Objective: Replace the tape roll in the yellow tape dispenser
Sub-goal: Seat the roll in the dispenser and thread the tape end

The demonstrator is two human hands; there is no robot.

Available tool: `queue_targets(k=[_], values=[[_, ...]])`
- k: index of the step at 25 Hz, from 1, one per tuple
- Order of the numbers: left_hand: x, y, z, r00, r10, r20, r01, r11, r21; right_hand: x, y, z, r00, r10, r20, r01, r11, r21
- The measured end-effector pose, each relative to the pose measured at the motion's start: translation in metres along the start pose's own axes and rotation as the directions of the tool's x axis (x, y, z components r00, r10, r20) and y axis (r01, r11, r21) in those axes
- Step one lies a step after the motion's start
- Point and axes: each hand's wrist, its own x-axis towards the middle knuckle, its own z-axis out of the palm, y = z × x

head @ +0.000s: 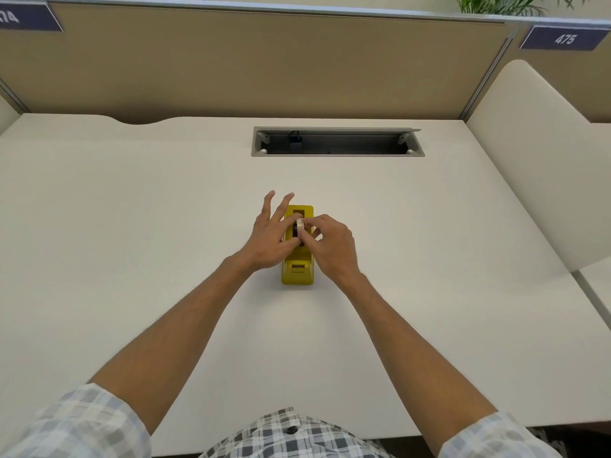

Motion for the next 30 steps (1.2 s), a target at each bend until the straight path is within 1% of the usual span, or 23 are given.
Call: queue_targets(k=[7, 11, 15, 18, 25, 27, 30], values=[[-0.003, 0.001, -0.002, 1.000, -0.005, 0.004, 0.005, 1.000, -0.029, 0.002, -0.002, -0.001, 1.000, 0.010, 0.006, -0.010, 1.000, -0.028], [-0.004, 0.003, -0.004, 1.000, -0.009, -0.021, 0.007, 0.995, -0.098, 0.004, -0.003, -0.003, 0.999, 0.029, -0.019, -0.029, 0.999, -0.029], [-0.005, 0.002, -0.003, 0.997, 0.041, -0.064, -0.051, 0.983, -0.179, 0.004, -0.005, -0.003, 1.000, 0.001, 0.010, 0.000, 0.998, -0.063], [-0.004, 0.001, -0.001, 0.997, 0.033, -0.067, -0.047, 0.973, -0.226, 0.005, -0.006, -0.005, 0.999, -0.019, 0.029, 0.022, 0.995, -0.097], [-0.003, -0.001, -0.001, 0.994, 0.056, -0.096, -0.080, 0.962, -0.263, 0.011, -0.007, -0.007, 0.999, -0.002, 0.047, 0.010, 0.985, -0.174], [-0.004, -0.001, -0.001, 0.993, 0.052, -0.109, -0.079, 0.963, -0.259, 0.014, -0.008, -0.007, 0.999, -0.005, 0.043, 0.013, 0.982, -0.187], [-0.004, -0.002, 0.000, 0.991, 0.032, -0.132, -0.071, 0.950, -0.303, 0.014, -0.008, -0.008, 0.998, -0.018, 0.059, 0.029, 0.980, -0.195]])
